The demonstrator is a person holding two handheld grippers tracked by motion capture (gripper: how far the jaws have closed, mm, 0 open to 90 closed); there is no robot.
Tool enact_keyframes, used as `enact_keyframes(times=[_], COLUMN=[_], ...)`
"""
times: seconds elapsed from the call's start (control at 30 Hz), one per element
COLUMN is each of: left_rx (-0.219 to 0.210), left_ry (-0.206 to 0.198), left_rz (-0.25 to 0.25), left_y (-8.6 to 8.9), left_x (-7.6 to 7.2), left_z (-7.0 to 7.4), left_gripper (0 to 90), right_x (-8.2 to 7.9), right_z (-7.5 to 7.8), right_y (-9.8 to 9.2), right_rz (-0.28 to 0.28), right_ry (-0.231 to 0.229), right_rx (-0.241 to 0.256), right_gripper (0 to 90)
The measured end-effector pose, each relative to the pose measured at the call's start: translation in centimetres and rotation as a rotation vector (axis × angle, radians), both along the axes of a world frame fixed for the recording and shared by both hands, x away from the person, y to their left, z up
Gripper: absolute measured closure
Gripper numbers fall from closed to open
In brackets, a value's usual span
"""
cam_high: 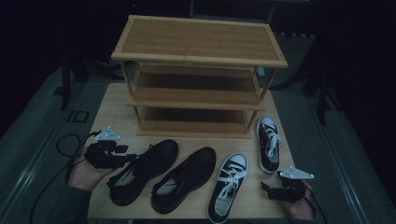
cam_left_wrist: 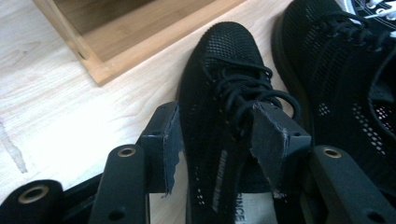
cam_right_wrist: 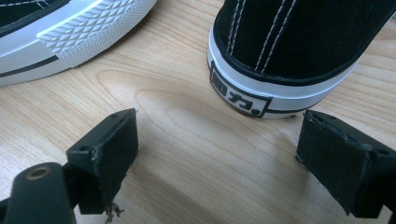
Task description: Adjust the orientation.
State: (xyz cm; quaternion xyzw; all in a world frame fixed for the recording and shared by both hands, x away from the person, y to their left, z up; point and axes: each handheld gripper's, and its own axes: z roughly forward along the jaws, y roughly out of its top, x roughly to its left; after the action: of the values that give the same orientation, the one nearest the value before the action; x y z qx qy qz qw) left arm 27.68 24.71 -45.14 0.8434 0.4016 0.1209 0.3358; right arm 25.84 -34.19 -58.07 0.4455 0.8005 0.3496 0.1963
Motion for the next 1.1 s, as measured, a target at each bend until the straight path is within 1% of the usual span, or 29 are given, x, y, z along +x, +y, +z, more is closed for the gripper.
enact_keyframes(times=[0.1,0.2,0.43,0.67,0.77,0.97,1.03,1.07,1.1], left_rx=[0.011,0.001,0.021,0.041,0.065,0.104,0.126,0.142,0.167], left_ry=[-0.004,-0.006,0.006,0.027,0.032,0.059,0.065,0.071,0.074], left_rz=[0.002,0.001,-0.014,-0.024,-0.018,-0.017,-0.018,-0.013,-0.008], left_y=[-0.1,0.0,-0.3,-0.5,-0.6,-1.0,-1.3,-1.5,-1.8], left_x=[-0.3,-0.6,-1.3,-1.5,-1.4,-1.0,-0.7,-0.6,-0.4], left_z=[-0.2,-0.3,-0.8,-1.5,-2.0,-2.8,-2.9,-3.0,-3.1], left_gripper=[52.0,52.0,52.5,55.1,55.7,58.4,59.5,59.9,59.9], right_x=[0.0,0.0,0.0,0.0,0.0,0.0,0.0,0.0,0.0], right_z=[0.0,0.0,0.0,0.0,0.0,0.0,0.0,0.0,0.0], right_y=[0.0,0.0,0.0,0.0,0.0,0.0,0.0,0.0,0.0], right_rz=[0.000,0.000,0.000,0.000,0.000,0.000,0.000,0.000,0.000], right_ry=[0.000,0.000,0.000,0.000,0.000,0.000,0.000,0.000,0.000], right_rx=[0.000,0.000,0.000,0.000,0.000,0.000,0.000,0.000,0.000], right_gripper=[12.2,12.2,12.2,12.2,12.2,12.2,12.2,12.2,12.2])
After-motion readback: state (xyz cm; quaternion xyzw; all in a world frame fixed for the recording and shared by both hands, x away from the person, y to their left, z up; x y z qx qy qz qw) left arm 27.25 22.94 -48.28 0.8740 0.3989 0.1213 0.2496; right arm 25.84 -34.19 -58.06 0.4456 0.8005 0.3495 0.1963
